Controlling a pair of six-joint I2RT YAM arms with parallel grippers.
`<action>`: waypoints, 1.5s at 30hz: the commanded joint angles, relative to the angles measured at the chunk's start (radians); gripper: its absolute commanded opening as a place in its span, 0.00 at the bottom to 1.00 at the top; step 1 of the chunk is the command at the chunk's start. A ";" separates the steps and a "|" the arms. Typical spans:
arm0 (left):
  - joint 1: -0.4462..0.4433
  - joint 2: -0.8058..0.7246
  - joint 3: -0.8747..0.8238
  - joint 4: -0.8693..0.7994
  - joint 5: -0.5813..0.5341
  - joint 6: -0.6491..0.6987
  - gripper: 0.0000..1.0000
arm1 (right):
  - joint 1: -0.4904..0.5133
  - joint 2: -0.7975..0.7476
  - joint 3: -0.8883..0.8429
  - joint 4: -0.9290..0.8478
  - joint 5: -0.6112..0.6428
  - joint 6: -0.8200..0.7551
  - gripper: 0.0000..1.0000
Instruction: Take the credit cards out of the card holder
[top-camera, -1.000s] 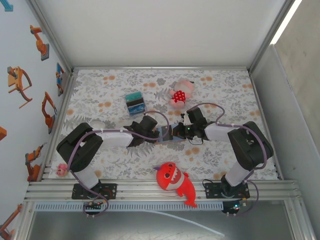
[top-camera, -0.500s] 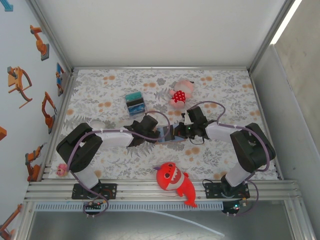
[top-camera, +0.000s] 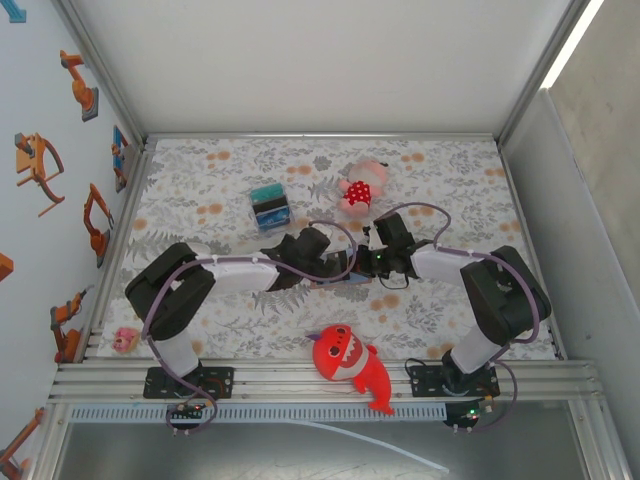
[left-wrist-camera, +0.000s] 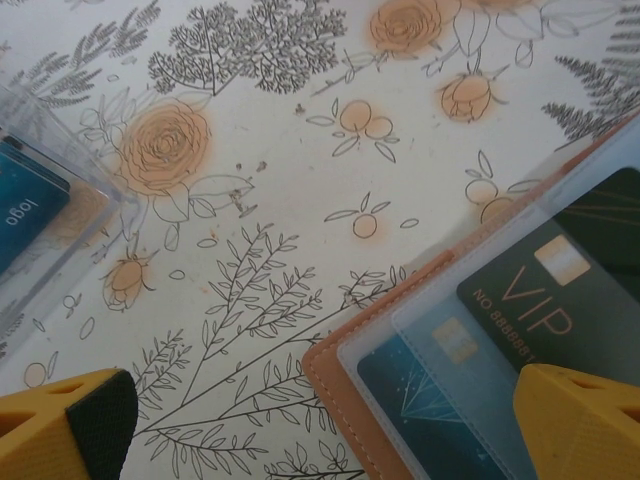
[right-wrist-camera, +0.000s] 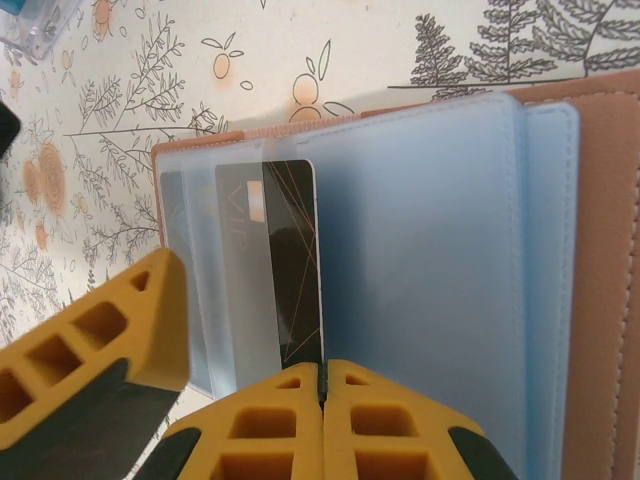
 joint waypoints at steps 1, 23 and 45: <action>-0.004 0.021 0.022 -0.005 -0.008 0.035 0.97 | -0.008 -0.025 0.027 -0.021 0.003 -0.017 0.00; -0.004 0.050 0.038 -0.042 -0.036 0.061 0.97 | -0.021 -0.031 0.031 0.006 -0.035 -0.021 0.16; -0.013 0.053 0.034 -0.048 -0.038 0.043 0.97 | -0.020 0.043 -0.034 0.218 -0.119 0.047 0.08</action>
